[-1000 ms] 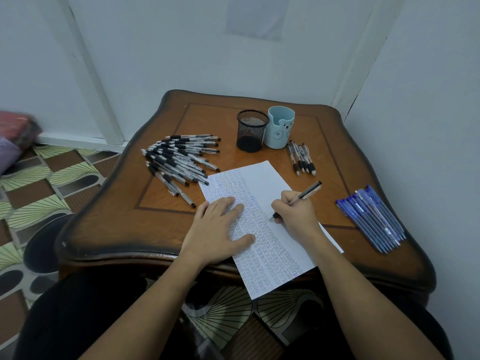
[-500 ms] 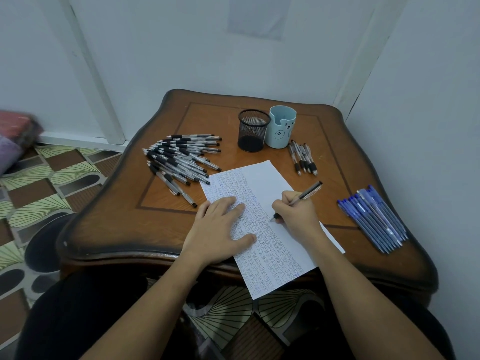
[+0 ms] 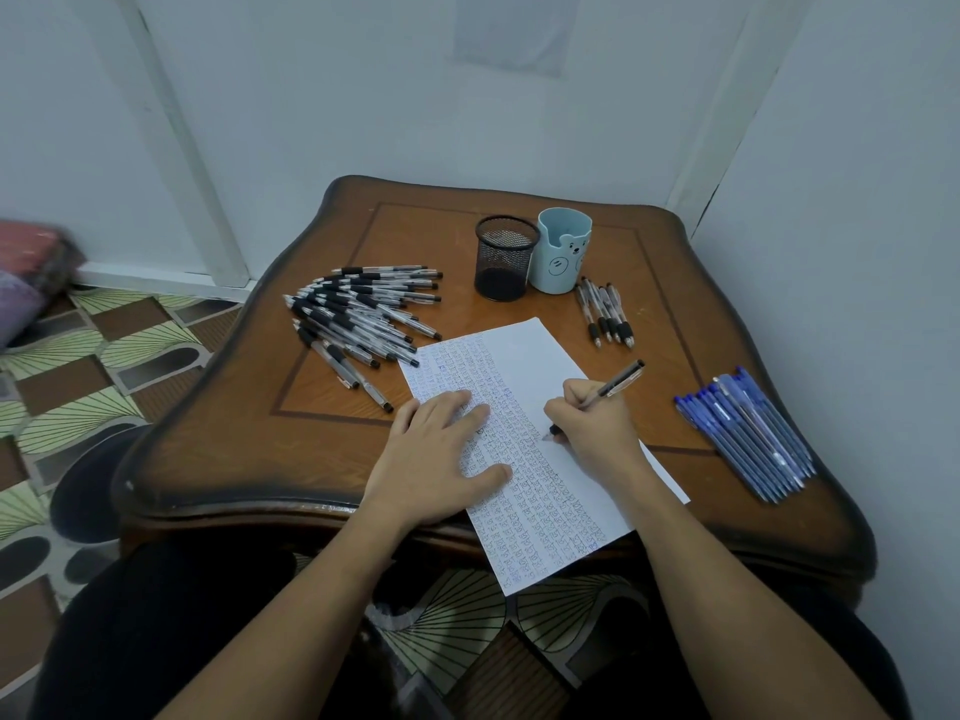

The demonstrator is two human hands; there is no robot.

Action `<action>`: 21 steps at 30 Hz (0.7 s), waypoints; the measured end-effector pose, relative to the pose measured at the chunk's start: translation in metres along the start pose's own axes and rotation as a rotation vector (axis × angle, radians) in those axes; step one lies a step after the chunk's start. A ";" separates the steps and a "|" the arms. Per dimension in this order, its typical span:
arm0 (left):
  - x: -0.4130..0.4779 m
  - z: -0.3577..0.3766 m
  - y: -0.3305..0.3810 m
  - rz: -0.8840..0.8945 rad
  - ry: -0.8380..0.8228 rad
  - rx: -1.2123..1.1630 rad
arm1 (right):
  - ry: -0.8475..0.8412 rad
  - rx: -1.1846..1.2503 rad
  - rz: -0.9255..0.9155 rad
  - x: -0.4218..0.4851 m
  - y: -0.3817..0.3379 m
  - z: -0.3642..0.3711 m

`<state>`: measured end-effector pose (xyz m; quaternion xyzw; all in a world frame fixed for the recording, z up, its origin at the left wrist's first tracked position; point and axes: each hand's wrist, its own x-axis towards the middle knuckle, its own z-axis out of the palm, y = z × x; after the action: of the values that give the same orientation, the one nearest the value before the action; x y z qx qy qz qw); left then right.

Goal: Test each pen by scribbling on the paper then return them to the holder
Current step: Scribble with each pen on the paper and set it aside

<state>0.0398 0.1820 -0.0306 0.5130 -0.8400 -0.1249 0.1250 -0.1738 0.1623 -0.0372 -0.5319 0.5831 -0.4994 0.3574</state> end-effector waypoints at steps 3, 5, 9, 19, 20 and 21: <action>0.000 0.000 0.000 -0.001 -0.003 -0.004 | -0.004 0.002 0.011 0.000 0.001 0.000; 0.000 0.000 -0.001 -0.001 -0.002 -0.001 | 0.019 0.036 0.017 0.000 0.002 0.000; 0.000 0.000 0.000 -0.002 -0.005 -0.002 | 0.027 0.026 0.011 0.001 0.001 -0.001; 0.000 0.000 0.000 -0.002 -0.003 -0.009 | 0.017 0.057 0.045 0.001 0.000 -0.002; 0.000 0.000 -0.001 -0.001 -0.001 -0.007 | 0.013 0.048 0.043 0.001 0.000 -0.001; 0.000 0.000 -0.001 -0.001 0.000 -0.005 | 0.008 0.040 0.041 0.000 0.000 0.000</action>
<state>0.0404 0.1812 -0.0310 0.5132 -0.8394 -0.1270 0.1265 -0.1741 0.1620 -0.0375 -0.5107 0.5851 -0.5057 0.3757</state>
